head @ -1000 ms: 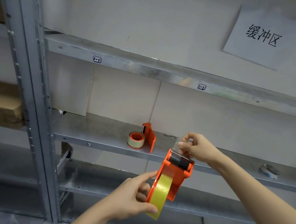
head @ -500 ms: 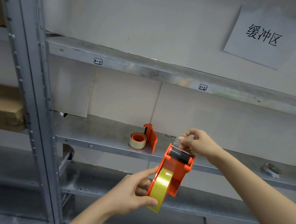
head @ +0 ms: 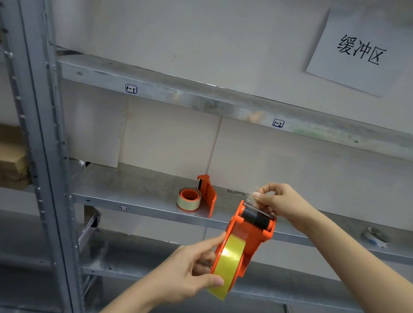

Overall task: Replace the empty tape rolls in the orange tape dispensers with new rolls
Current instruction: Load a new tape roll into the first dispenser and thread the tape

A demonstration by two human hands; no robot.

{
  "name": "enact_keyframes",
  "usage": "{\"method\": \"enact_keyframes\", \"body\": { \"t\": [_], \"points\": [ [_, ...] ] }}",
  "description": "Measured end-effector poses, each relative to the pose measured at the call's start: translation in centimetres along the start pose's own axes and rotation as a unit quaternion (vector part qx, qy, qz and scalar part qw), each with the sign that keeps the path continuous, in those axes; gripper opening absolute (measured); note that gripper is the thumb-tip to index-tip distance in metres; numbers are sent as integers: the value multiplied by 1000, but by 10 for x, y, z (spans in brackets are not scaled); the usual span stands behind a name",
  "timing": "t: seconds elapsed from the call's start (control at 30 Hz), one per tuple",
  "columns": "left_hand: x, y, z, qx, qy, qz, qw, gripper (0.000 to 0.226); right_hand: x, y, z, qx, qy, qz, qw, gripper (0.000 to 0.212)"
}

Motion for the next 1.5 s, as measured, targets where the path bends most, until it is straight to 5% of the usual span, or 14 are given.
{"method": "enact_keyframes", "body": {
  "t": [0.4, 0.87, 1.07, 1.23, 1.37, 1.5],
  "points": [
    [12, 9, -5, 54, -10, 51, 997, 93, -16, 6, -6, 6, -10, -49, 999, 12],
    [12, 22, -3, 74, -18, 58, 995, 91, 4, 44, -16, 88, -125, -143, 978, 20],
    [11, 18, -2, 77, -24, 101, 992, 92, 13, 50, -19, 48, -171, -228, 957, 33],
    [0, 20, 2, 92, -2, 165, 982, 91, 35, 67, -13, 38, -213, -281, 935, 24],
    [-13, 21, 3, 85, 13, 165, 983, 89, 36, 54, -5, -23, -224, -215, 950, 34],
    [-16, 7, 1, 57, 34, 165, 984, 86, 28, 49, -7, -18, -188, 40, 981, 35]
  ]
}}
Point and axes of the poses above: each hand's wrist, its own z-axis away from the middle knuckle, its own x-axis out of the palm, y = z × x, the point moved 9 cm from there along -z, towards the middle knuckle, and after that the axes turned 12 degrees about -y, right-handed, at the moved point
